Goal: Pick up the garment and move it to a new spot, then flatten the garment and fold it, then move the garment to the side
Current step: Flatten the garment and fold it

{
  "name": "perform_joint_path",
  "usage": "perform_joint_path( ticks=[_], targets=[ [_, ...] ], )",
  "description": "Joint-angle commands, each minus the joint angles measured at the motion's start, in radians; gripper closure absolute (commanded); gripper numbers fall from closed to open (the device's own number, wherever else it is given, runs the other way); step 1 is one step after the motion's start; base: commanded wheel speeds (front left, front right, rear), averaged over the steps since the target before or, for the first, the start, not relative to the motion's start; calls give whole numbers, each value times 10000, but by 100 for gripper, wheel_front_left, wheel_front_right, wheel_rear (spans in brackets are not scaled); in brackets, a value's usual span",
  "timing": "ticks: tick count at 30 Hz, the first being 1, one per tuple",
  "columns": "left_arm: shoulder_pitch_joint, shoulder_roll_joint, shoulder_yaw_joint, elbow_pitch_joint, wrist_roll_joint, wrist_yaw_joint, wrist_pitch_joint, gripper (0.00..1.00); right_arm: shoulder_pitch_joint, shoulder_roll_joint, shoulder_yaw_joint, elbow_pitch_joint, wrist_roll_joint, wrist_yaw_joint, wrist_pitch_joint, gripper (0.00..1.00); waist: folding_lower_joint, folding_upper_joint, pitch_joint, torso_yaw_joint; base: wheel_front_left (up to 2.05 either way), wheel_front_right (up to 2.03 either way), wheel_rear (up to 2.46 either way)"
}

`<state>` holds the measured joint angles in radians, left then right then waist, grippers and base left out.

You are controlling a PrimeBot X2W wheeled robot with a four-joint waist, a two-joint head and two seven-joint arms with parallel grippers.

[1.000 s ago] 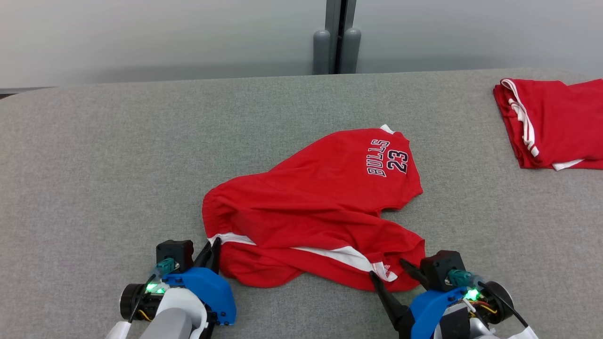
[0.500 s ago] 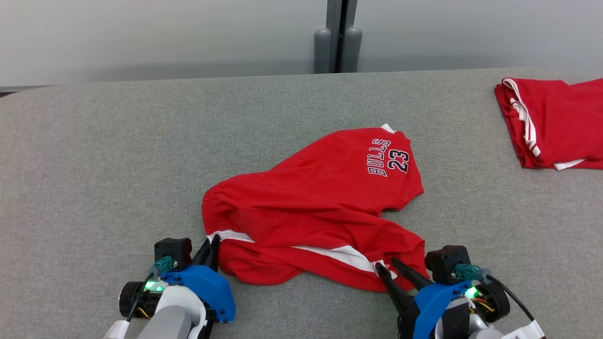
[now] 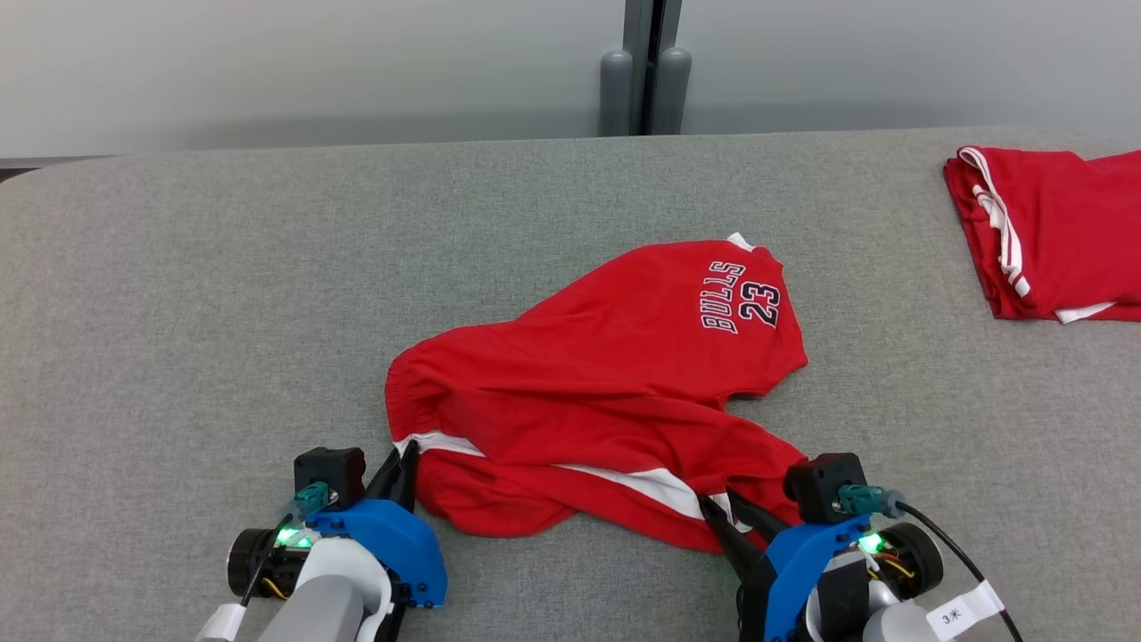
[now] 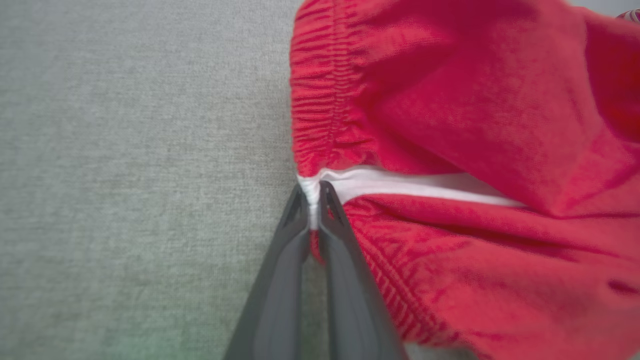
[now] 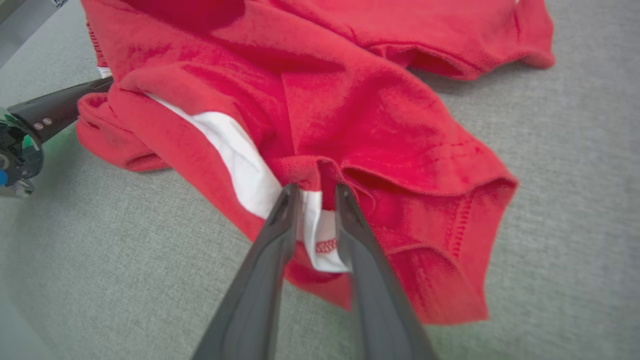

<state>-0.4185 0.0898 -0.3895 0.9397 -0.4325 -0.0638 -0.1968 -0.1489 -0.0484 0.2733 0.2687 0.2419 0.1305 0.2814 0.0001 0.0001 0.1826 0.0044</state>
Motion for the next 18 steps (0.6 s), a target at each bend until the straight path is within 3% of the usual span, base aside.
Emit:
perform_joint_path(
  ticks=[1, 2, 3, 4, 12, 18],
  targets=[
    [-85, 102, 13, 132, -73, -3, 23, 100, -220, -40, 43, 162, 161, 5, 7, 69, -1, -1, 5, 23, 0, 0, 0],
    [-94, 104, 8, 134, -63, -2, 16, 100, -283, -40, 102, 286, 187, 5, 18, 75, -1, -1, 4, 40, 0, 0, 0],
    [-97, 108, -2, 133, -63, 14, 8, 100, -355, -40, 134, 382, 212, 5, -41, 97, -1, -1, 4, 55, 0, 0, 0],
    [-103, 113, -8, 130, -75, 16, -8, 100, -420, -40, 158, 474, 231, 5, -120, 100, -1, -1, 1, 70, 0, 0, 0],
    [-60, 151, 319, -461, -439, -74, -429, 100, -631, -40, -355, 96, 895, 5, -1047, 100, -1, -1, -203, 117, 0, 0, 0],
    [256, 319, 835, -2274, -856, -322, -656, 100, -282, -39, -971, -1077, 1451, 5, -1254, 100, -1, -1, -481, 57, 0, 0, 0]
  ],
)
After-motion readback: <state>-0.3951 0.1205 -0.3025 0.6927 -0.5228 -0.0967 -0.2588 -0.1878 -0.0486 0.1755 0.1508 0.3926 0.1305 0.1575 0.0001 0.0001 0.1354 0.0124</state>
